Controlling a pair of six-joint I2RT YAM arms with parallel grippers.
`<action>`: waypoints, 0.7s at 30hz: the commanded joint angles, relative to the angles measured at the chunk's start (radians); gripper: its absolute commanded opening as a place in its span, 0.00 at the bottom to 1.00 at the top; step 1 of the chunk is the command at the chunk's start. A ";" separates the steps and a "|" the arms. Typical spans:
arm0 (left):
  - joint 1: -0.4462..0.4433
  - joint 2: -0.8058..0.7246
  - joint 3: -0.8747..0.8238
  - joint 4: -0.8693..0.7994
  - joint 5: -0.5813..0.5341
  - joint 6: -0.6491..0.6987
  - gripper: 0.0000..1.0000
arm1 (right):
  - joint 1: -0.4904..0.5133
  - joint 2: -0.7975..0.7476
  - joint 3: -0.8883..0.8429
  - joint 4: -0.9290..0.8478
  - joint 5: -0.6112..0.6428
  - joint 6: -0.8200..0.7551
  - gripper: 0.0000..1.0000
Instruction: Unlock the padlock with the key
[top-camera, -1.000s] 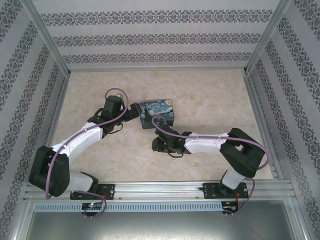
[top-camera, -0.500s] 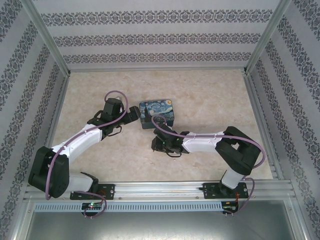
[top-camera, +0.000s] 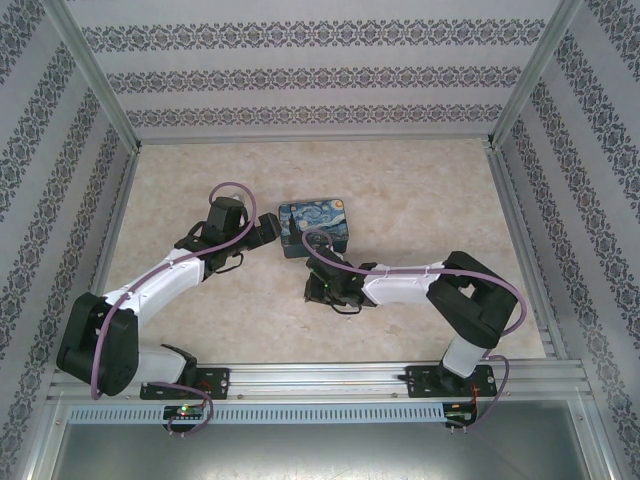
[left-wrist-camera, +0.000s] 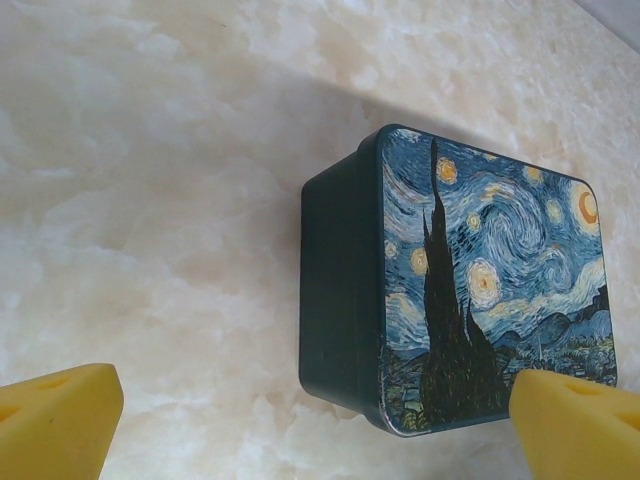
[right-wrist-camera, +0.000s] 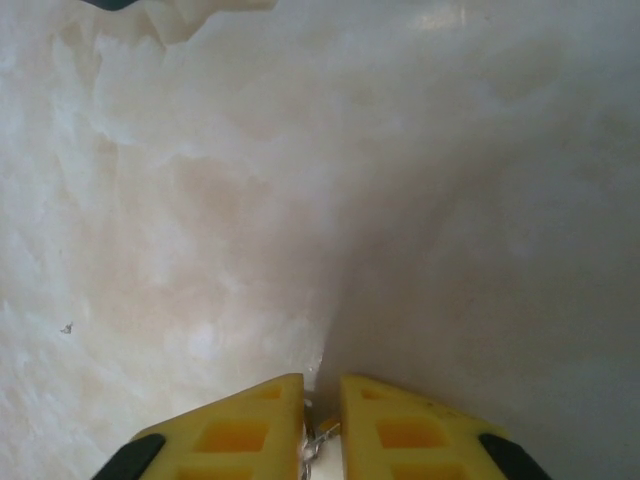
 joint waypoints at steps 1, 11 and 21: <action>0.010 -0.019 -0.013 -0.007 -0.010 0.009 0.99 | 0.003 0.028 0.014 0.035 -0.008 0.012 0.13; 0.011 -0.025 -0.011 -0.013 0.010 -0.002 0.99 | -0.012 -0.026 -0.006 0.050 -0.016 0.016 0.00; 0.011 -0.016 -0.008 -0.004 0.060 -0.036 0.99 | -0.054 -0.178 -0.008 0.002 0.001 -0.045 0.00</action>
